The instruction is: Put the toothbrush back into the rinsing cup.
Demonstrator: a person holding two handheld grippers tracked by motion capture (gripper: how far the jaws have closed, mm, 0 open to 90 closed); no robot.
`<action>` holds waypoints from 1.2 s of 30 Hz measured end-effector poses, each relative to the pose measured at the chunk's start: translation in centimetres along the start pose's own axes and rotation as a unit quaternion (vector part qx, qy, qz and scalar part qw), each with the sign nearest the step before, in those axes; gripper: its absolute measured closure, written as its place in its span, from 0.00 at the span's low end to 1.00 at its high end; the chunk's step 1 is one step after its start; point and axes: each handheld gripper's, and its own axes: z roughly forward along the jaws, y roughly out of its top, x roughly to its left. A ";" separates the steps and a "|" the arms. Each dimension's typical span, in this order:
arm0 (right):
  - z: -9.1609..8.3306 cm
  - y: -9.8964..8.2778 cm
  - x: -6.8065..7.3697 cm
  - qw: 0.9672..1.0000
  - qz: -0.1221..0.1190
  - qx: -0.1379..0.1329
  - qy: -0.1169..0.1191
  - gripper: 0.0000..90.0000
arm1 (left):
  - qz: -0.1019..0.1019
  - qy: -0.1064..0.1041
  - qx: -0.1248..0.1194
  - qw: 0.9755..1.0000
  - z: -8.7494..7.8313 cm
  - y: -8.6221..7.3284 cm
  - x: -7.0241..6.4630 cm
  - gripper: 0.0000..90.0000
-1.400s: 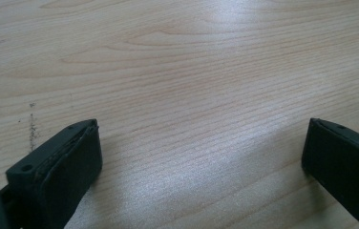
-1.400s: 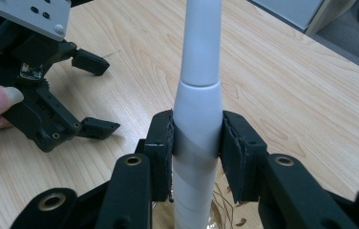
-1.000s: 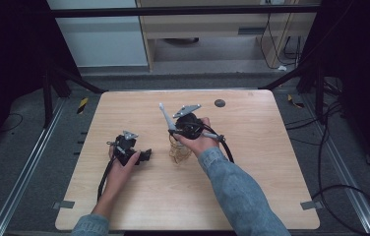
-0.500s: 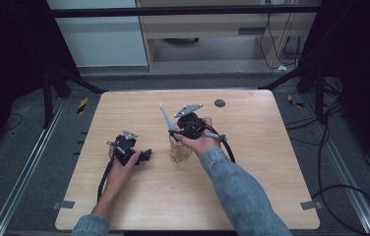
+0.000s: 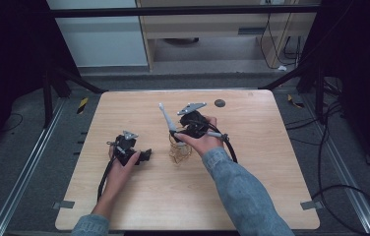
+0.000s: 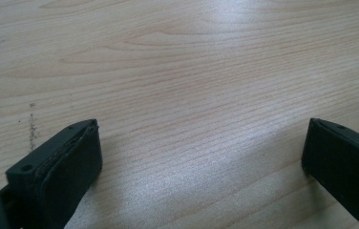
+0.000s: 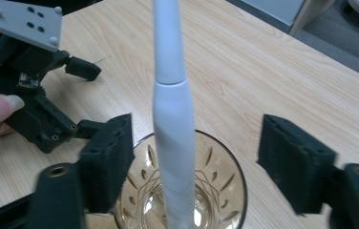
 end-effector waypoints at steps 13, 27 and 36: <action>-0.9 -0.1 -0.9 0.999 -0.011 -0.004 -0.050 0.09 | 0.000 0.000 0.000 1.000 0.0 0.0 0.0 0.00; -2.8 -0.9 -3.3 0.995 0.005 -0.006 -0.097 0.10 | -0.001 0.000 0.000 1.000 0.0 0.0 0.0 0.00; -4.0 -1.7 -4.5 0.995 0.004 0.003 -0.101 0.14 | -0.001 0.000 0.000 1.000 0.0 0.0 0.0 0.00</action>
